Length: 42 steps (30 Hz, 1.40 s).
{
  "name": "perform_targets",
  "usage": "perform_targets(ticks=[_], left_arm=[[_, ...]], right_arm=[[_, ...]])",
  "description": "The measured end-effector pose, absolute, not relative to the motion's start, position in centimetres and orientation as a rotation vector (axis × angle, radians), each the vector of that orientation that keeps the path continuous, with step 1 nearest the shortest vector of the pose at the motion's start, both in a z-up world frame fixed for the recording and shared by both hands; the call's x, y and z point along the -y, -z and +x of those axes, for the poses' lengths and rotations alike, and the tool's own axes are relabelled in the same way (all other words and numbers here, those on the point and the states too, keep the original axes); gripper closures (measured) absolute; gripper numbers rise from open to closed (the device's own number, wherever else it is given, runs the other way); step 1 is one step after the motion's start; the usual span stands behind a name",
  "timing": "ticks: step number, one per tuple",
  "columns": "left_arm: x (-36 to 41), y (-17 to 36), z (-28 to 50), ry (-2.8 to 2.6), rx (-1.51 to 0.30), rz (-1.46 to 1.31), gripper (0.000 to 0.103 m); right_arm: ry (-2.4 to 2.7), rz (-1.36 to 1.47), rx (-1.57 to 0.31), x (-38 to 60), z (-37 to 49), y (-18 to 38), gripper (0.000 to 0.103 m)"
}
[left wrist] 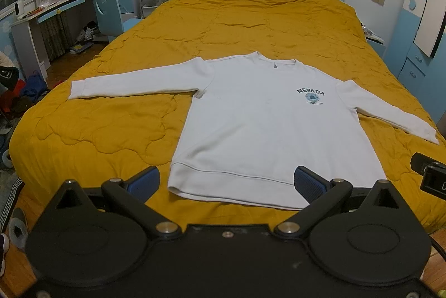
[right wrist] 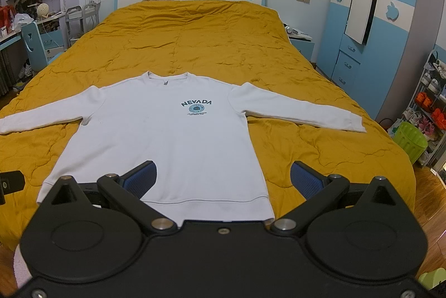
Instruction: Fold small clothes
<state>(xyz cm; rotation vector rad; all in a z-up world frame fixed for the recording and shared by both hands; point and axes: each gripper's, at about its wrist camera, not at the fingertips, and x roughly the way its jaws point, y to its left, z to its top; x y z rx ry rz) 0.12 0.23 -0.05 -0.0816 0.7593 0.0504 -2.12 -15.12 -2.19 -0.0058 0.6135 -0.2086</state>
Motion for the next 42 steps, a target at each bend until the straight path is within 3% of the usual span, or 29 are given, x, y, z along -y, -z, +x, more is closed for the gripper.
perform_targets(ticks=[42], left_arm=[[-1.6,1.0,2.8,-0.054,-0.778,-0.114,0.000]], right_arm=[[0.202,-0.032,-0.618,14.4,0.4,2.9,0.000]])
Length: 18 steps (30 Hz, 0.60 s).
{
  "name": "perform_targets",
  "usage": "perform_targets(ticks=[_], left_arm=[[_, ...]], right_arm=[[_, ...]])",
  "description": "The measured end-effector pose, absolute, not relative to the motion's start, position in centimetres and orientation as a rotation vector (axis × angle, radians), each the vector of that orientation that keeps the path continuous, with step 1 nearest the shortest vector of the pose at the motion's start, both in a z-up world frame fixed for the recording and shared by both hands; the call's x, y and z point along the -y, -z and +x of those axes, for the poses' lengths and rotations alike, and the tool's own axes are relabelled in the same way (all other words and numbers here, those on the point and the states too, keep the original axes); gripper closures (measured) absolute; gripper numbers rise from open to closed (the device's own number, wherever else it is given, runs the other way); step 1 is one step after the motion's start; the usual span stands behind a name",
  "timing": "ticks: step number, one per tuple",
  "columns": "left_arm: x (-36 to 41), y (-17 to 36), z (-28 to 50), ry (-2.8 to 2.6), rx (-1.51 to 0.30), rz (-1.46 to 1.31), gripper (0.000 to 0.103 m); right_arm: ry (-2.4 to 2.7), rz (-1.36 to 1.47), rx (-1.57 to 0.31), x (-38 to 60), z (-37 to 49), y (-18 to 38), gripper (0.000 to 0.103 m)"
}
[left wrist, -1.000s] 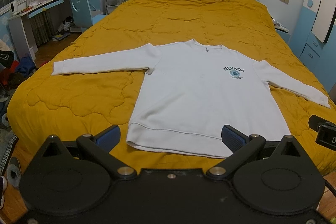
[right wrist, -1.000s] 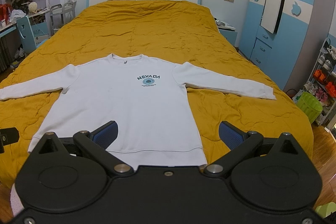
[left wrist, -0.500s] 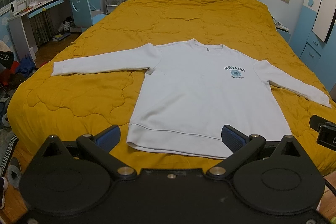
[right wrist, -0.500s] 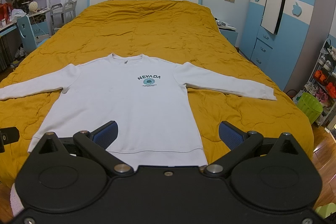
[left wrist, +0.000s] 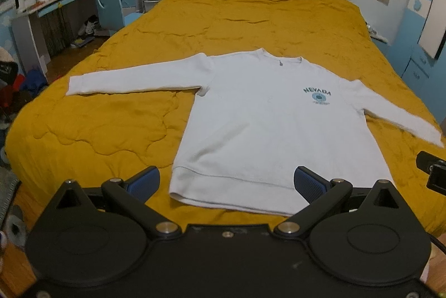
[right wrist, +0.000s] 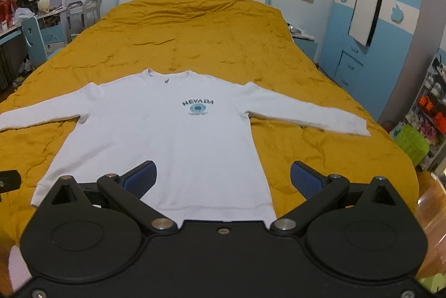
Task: Fold small clothes
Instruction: 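Move the left tool to a sleeve cuff and grasp it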
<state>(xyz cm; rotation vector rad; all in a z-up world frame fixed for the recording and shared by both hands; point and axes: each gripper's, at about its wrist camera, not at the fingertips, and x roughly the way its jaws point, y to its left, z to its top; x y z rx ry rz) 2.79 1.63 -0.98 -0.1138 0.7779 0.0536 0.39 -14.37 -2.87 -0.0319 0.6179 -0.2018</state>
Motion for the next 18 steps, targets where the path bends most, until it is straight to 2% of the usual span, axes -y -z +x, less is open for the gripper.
perform_targets(ticks=[8,18], left_arm=[[-7.3,2.2,6.6,-0.120,-0.724,-0.201,0.000],[-20.3,4.9,15.9,-0.263,-0.585,-0.336,0.000]], right_arm=[[0.103,-0.012,-0.585,14.0,6.3,3.4,0.000],[-0.019,0.054,-0.507,9.7,18.0,6.8,0.000]])
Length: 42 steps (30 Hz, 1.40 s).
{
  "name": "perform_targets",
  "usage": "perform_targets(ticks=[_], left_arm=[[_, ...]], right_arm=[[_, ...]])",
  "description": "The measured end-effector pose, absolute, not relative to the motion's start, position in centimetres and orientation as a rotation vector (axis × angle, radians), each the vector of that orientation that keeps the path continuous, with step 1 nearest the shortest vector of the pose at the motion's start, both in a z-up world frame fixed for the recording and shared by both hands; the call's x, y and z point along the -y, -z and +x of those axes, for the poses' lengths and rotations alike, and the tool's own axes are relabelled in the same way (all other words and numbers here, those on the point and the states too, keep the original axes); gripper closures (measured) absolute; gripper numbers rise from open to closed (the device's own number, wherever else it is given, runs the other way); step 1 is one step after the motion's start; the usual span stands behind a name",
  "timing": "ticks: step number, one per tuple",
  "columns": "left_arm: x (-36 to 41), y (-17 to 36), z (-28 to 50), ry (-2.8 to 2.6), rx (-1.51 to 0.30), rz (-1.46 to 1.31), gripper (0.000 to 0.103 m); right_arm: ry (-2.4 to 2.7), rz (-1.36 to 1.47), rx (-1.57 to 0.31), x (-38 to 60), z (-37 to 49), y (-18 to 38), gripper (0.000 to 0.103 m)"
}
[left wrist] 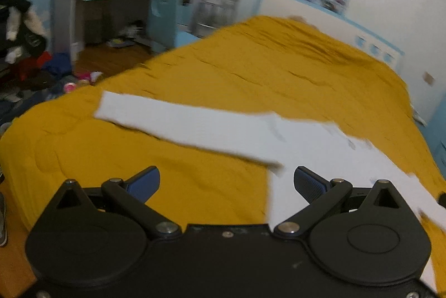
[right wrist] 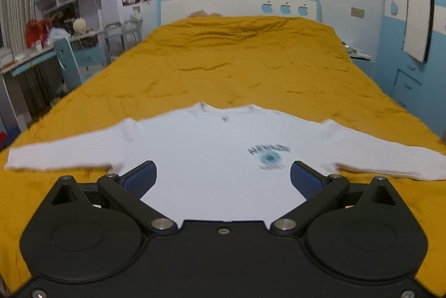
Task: Fold small clothes
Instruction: 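Move the left tool to a sleeve cuff and grasp it, then carry the held sleeve across the sweatshirt body with the left tool and release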
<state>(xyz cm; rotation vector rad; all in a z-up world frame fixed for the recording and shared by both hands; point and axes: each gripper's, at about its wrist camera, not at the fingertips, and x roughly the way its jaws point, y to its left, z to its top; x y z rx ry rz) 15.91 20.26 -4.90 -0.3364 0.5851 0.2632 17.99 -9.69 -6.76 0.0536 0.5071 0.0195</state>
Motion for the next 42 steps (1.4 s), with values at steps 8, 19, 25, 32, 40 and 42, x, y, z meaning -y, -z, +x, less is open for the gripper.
perform_targets(ticks=[8,19,25,32,40,42], left_arm=[[-32.8,9.6,23.4,-0.421,-0.512,-0.536,0.000],[-42.9,17.0,30.6,-0.521,-0.538,-0.767,0.000],[-44.8,19.1,32.0,-0.552,-0.515,-0.848,0.007],[-45.4,20.0,31.8,-0.577,-0.497,-0.869,0.085],[-44.0,17.4,31.6,-0.517,-0.419,-0.833,0.096],[-43.1,15.6,31.9,-0.481,-0.396,-0.817,0.096]], right_arm=[[-0.012,0.044,-0.570,5.4,27.4,11.2,0.000],[0.067,0.036,-0.657,5.3,33.0,16.0,0.000],[0.091,0.032,-0.677,5.8,34.8,18.0,0.000],[0.113,0.049,-0.729,7.1,35.6,20.1,0.000],[0.104,0.063,-0.743,7.5,35.6,20.3,0.000],[0.097,0.070,-0.740,7.9,35.4,20.0,0.000]])
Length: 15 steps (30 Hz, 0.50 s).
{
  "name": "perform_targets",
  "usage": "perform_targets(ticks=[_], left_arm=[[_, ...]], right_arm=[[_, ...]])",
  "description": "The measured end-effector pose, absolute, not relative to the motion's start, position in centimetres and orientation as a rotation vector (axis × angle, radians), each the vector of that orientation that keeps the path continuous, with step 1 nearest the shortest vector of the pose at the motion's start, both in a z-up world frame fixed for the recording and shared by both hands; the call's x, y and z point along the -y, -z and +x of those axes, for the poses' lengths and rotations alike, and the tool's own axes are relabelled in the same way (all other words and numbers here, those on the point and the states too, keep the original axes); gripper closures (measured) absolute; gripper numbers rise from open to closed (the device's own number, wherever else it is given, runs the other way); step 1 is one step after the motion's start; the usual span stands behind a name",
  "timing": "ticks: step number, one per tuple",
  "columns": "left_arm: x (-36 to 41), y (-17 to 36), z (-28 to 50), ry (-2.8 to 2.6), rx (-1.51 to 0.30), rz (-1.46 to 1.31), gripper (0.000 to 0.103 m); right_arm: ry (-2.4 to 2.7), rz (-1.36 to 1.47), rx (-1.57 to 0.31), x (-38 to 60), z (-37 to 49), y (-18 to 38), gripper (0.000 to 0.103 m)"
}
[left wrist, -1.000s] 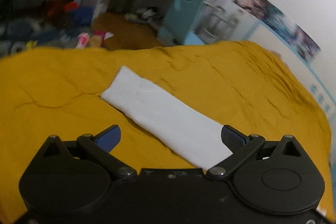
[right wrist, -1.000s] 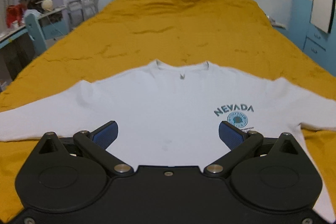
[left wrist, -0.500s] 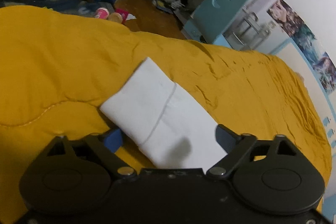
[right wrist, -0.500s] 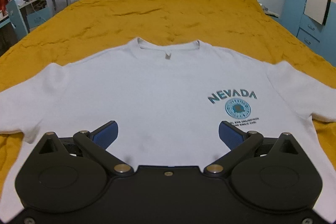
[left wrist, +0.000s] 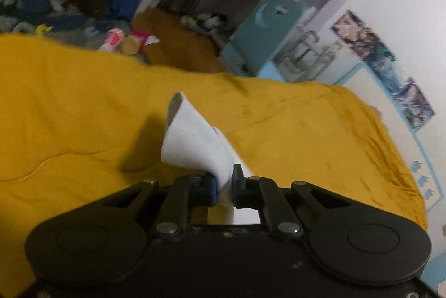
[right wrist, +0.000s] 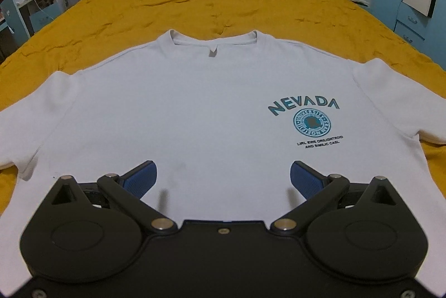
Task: Fold small clothes
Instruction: 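Carry the held sleeve across the sweatshirt body with the left tool and release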
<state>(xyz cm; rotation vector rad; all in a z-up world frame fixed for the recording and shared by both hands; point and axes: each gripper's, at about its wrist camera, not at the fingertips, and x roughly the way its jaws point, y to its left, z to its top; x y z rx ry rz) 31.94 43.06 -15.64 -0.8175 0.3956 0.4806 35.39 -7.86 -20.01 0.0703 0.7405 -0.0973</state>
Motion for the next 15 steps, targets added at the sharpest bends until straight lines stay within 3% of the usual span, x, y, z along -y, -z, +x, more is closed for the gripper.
perform_targets(ticks=[9,15], left_arm=[[-31.2,5.7,35.5,-0.159,-0.310,-0.660,0.096],[-19.3,2.7,38.8,0.134,-0.304,-0.618,0.096]], right_arm=[[0.077,0.096,-0.723,10.8,33.5,18.1,0.000],[0.116,0.114,-0.710,15.1,31.7,17.2,0.000]])
